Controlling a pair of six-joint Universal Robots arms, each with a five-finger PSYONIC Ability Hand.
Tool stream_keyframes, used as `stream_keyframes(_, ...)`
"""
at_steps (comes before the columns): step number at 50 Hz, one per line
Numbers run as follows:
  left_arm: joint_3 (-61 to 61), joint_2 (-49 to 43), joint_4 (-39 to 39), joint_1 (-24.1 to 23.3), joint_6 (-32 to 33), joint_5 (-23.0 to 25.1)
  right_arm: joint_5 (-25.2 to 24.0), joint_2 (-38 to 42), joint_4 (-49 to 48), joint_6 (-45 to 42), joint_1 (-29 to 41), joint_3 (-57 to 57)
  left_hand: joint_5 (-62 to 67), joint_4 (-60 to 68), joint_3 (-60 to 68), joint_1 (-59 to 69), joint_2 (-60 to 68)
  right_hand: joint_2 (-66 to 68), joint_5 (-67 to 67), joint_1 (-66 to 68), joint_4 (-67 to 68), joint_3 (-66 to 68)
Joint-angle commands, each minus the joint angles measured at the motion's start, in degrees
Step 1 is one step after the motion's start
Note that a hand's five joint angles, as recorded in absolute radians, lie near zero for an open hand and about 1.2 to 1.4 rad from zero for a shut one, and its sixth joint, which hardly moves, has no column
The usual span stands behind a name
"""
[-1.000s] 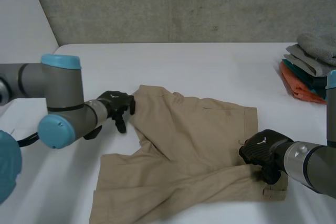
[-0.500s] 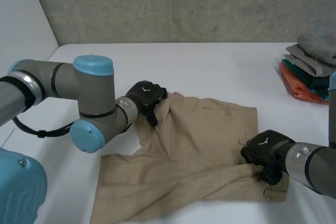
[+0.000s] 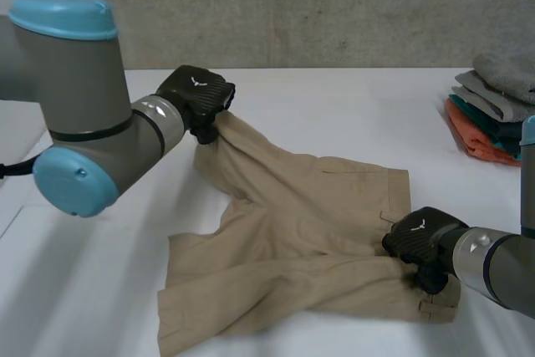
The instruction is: Fold the laundry.
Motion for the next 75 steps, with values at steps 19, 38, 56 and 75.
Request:
stream_keyframes(19,-3.42,-5.06,-8.97,2.26,-0.84,-10.84,-0.06,-0.04,-0.08,0.15,0.37,0.55,-35.57,-37.7,-37.3,-36.78,-37.95,12.42,11.14,16.43,11.3,11.87)
stream_keyframes(38,-28.72,13.83,3.86,8.59,-0.75,-6.55,0.03,-1.1,-3.59,2.51,-0.42,0.55,-41.37,-43.49,-43.1,-42.57,-43.75,12.42,11.14,16.43,11.3,11.87)
stream_keyframes(56,-52.92,36.01,-1.33,2.62,-9.45,2.25,1.52,-0.83,-6.32,7.35,1.16,0.55,-35.47,-37.59,-37.2,-36.67,-37.85,12.42,11.14,16.43,11.3,11.87)
stream_keyframes(75,-51.87,21.86,-0.01,-4.15,-12.17,-3.37,1.7,-2.76,-5.01,7.27,0.64,0.9,4.31,2.19,2.58,3.11,1.93,12.42,11.14,16.43,11.3,11.87)
